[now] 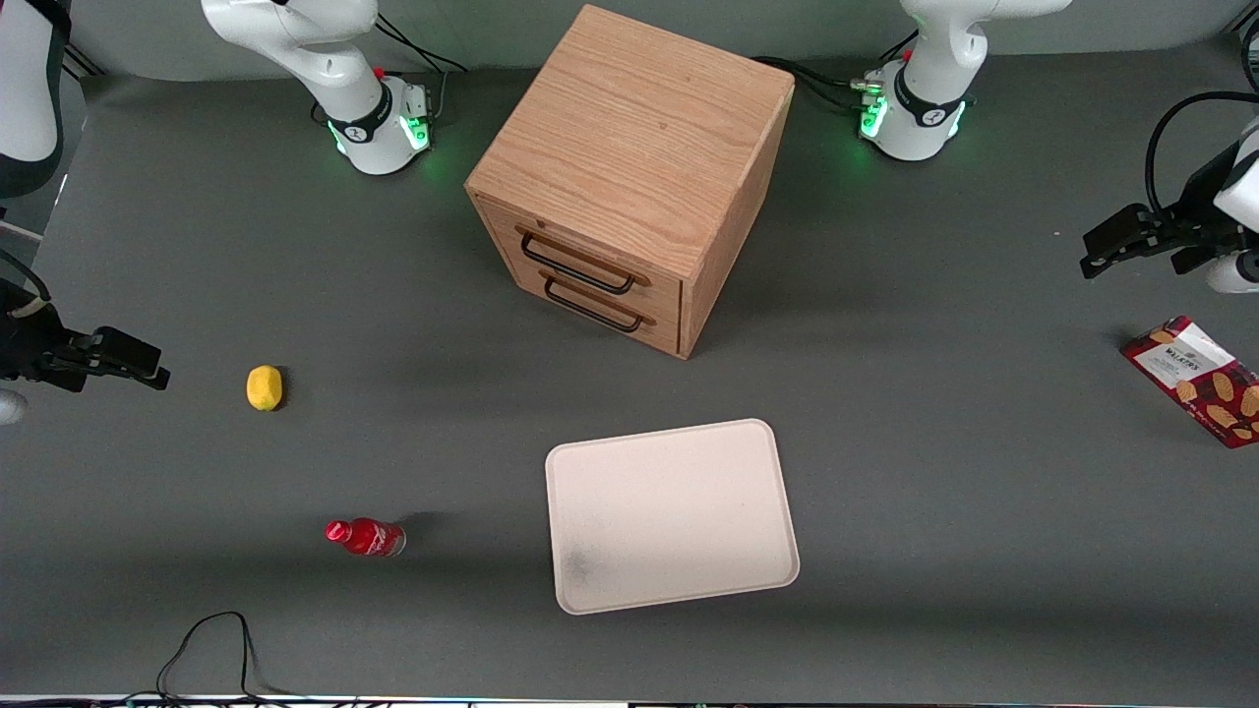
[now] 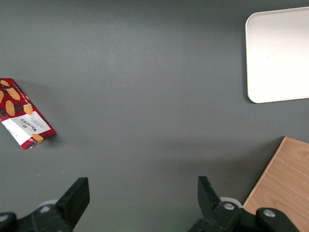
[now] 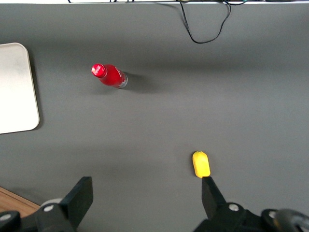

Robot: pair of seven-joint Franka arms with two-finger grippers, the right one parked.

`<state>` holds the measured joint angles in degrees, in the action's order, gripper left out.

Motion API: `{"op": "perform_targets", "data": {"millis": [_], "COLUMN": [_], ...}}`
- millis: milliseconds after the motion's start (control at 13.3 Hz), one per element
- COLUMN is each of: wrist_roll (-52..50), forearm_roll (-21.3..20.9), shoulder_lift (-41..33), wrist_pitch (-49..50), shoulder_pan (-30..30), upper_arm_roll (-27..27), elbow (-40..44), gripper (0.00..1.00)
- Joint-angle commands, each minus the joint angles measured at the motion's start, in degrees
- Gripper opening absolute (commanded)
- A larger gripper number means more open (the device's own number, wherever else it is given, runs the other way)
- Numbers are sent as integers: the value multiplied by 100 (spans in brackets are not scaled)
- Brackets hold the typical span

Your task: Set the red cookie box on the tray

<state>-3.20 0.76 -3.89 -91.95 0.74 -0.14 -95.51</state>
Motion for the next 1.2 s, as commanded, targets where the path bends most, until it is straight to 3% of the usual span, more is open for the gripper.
{"op": "perform_targets", "data": {"millis": [0, 1125], "wrist_roll": [-58, -93], "forearm_roll": [55, -24], "shoulder_lift": [-33, 3], "wrist_pitch": [116, 159], "shoulder_pan": [66, 66], "upper_arm_roll": [66, 57], "elbow": [41, 67], "gripper": [100, 100]}}
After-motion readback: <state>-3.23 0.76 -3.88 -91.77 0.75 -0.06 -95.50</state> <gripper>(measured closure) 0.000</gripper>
